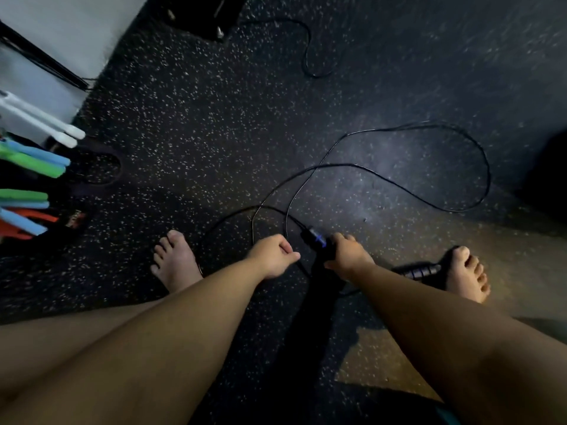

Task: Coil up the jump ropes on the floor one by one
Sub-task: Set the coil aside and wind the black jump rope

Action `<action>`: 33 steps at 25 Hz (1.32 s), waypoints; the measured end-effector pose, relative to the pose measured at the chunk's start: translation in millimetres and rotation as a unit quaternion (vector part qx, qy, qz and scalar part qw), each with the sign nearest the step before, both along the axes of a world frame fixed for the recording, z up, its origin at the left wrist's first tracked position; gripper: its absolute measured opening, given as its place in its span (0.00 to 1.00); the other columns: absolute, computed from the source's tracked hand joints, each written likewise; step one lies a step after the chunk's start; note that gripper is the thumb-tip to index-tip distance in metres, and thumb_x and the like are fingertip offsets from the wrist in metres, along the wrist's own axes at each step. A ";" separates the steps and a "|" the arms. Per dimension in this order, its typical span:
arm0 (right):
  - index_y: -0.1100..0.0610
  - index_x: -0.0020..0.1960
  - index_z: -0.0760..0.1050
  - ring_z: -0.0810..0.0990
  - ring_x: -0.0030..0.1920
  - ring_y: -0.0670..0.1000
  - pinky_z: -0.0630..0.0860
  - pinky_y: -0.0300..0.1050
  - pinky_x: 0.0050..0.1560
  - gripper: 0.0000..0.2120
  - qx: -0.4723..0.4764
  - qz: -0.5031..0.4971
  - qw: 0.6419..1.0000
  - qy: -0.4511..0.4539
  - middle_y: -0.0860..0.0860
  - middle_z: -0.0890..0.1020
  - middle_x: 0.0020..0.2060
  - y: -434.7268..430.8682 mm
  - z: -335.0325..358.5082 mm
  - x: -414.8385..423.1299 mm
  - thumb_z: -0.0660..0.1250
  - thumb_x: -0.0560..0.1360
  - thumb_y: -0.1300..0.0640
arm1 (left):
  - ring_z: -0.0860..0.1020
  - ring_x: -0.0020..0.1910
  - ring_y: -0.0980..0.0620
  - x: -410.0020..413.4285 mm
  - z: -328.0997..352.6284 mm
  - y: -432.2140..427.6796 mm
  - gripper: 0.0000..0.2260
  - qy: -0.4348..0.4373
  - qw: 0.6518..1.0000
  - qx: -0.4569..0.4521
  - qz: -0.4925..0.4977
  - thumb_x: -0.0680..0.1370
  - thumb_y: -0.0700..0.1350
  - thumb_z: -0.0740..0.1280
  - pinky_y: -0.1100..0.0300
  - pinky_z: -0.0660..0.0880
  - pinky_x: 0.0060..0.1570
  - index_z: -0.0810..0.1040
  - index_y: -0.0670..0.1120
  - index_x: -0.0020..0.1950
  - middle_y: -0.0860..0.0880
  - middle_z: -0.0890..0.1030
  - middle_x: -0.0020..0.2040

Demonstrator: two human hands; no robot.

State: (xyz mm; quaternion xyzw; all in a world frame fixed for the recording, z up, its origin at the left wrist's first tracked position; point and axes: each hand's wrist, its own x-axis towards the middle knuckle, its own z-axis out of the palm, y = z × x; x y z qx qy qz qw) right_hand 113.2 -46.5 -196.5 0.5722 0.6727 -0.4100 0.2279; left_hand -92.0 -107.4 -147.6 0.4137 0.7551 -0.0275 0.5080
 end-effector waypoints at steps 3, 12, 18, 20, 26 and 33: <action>0.58 0.72 0.65 0.75 0.66 0.62 0.73 0.50 0.64 0.33 -0.003 0.026 1.000 0.009 0.60 0.73 0.66 -3.2 -0.8 1.4 0.74 0.72 0.54 | 0.80 0.54 0.48 4.9 -4.6 -4.6 0.18 -0.017 0.999 -0.024 0.029 0.77 0.62 0.69 0.56 0.75 0.57 0.79 0.49 0.57 0.50 0.82 0.53; 0.55 0.52 0.72 0.78 0.40 0.44 0.77 0.41 0.46 0.21 0.020 -0.106 0.951 0.291 0.48 0.80 0.42 -33.9 114.9 -3.9 0.80 0.68 0.58 | 0.80 0.55 0.48 35.4 96.3 23.6 0.16 -0.126 0.974 0.147 0.119 0.84 0.56 0.63 0.55 0.74 0.57 0.82 0.46 0.60 0.47 0.84 0.56; 0.50 0.46 0.77 0.81 0.36 0.48 0.79 0.49 0.41 0.14 0.145 -0.156 0.894 0.395 0.50 0.84 0.36 -22.5 220.4 26.1 0.73 0.69 0.42 | 0.82 0.49 0.47 34.4 218.4 40.3 0.14 -0.052 0.967 0.220 -0.119 0.85 0.51 0.59 0.53 0.76 0.53 0.81 0.47 0.53 0.50 0.85 0.47; 0.50 0.49 0.77 0.81 0.38 0.49 0.79 0.49 0.45 0.09 0.243 -0.170 0.868 0.398 0.48 0.83 0.39 -9.2 256.6 35.4 0.71 0.72 0.48 | 0.81 0.44 0.49 33.5 261.6 40.2 0.13 -0.064 0.957 0.235 -0.156 0.84 0.46 0.57 0.54 0.76 0.48 0.81 0.52 0.48 0.53 0.82 0.41; 0.55 0.59 0.80 0.78 0.52 0.44 0.73 0.35 0.55 0.09 0.420 0.052 0.839 0.341 0.48 0.80 0.52 33.1 367.3 43.6 0.67 0.80 0.55 | 0.74 0.30 0.49 27.6 380.5 36.6 0.11 -0.225 0.905 0.342 -0.114 0.70 0.44 0.57 0.60 0.73 0.36 0.76 0.43 0.33 0.46 0.75 0.30; 0.56 0.45 0.83 0.78 0.37 0.46 0.77 0.45 0.43 0.07 0.284 -0.066 0.849 0.441 0.51 0.82 0.35 57.5 411.4 52.9 0.72 0.77 0.53 | 0.78 0.34 0.44 4.6 358.0 51.3 0.09 -0.283 0.912 0.296 -0.035 0.68 0.45 0.58 0.49 0.72 0.50 0.75 0.43 0.37 0.47 0.73 0.29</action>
